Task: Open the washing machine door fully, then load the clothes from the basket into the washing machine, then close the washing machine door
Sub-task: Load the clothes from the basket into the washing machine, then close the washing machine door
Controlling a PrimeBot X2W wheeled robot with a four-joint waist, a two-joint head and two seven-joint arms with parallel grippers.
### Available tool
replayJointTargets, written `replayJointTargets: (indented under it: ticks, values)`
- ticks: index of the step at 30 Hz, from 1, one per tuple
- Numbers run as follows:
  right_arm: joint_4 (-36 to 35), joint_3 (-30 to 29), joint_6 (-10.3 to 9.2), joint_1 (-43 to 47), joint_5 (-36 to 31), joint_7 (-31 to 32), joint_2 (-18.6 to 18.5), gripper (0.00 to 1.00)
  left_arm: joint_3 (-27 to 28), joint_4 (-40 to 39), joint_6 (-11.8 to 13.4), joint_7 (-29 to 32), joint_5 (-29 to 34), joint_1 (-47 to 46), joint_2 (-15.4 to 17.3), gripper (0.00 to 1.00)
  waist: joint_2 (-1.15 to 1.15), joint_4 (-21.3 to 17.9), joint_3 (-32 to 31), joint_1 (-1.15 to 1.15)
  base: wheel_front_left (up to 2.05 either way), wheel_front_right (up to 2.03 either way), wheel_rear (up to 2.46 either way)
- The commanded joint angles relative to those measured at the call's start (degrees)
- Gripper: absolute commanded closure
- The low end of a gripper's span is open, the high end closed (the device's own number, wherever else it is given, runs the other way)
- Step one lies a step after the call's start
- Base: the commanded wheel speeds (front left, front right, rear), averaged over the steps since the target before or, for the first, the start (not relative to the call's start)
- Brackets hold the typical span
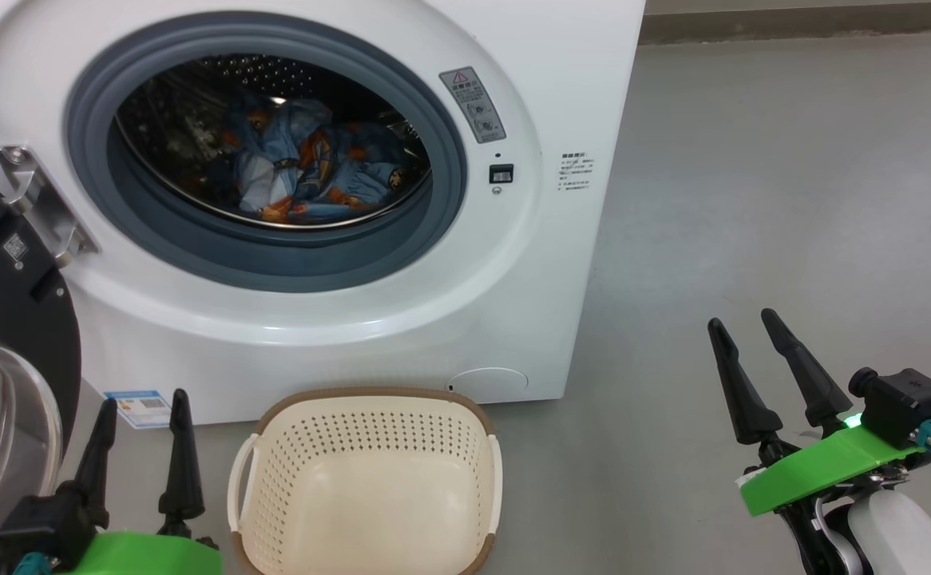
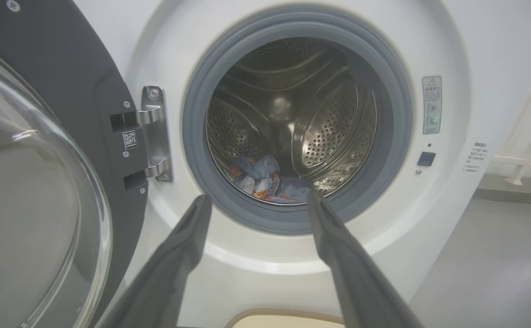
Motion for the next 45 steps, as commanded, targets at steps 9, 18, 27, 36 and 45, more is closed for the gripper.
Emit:
replayJointTargets:
  ticks: [9,18,27,36,45]
  values:
    - [-1.3,0.5,0.42,0.3,-0.2,-0.5,-0.9,0.0,1.8,-2.0,0.1,-0.4,-0.7,-0.2,0.5,0.0,0.0,-0.2,0.1,0.0,0.0,0.0,0.0]
    - [-1.2,0.6,0.42,0.0,-0.2,-0.5,-1.1,0.0,1.2,-2.0,0.0,-0.4,-1.4,-0.2,0.5,0.0,0.0,-0.4,0.1,0.0,0.0,0.0,0.0]
    - [-0.8,1.0,0.42,-0.3,0.3,-0.5,-1.5,0.0,0.4,-1.8,-0.3,-0.2,-3.1,0.0,0.9,0.0,0.0,-0.6,-0.2,0.0,0.0,0.0,0.0]
    - [-0.8,1.4,0.42,-0.1,0.3,-0.5,-1.7,0.0,0.1,-1.7,-0.4,-0.1,-4.0,0.1,1.3,0.0,0.0,-0.5,-0.6,0.0,0.0,0.0,0.0]
    - [-0.7,1.8,0.42,0.1,0.5,-0.5,-1.8,0.0,-0.4,-1.8,0.3,-0.1,-3.7,0.5,1.7,0.0,0.0,-0.7,-1.0,0.0,0.0,0.0,0.0]
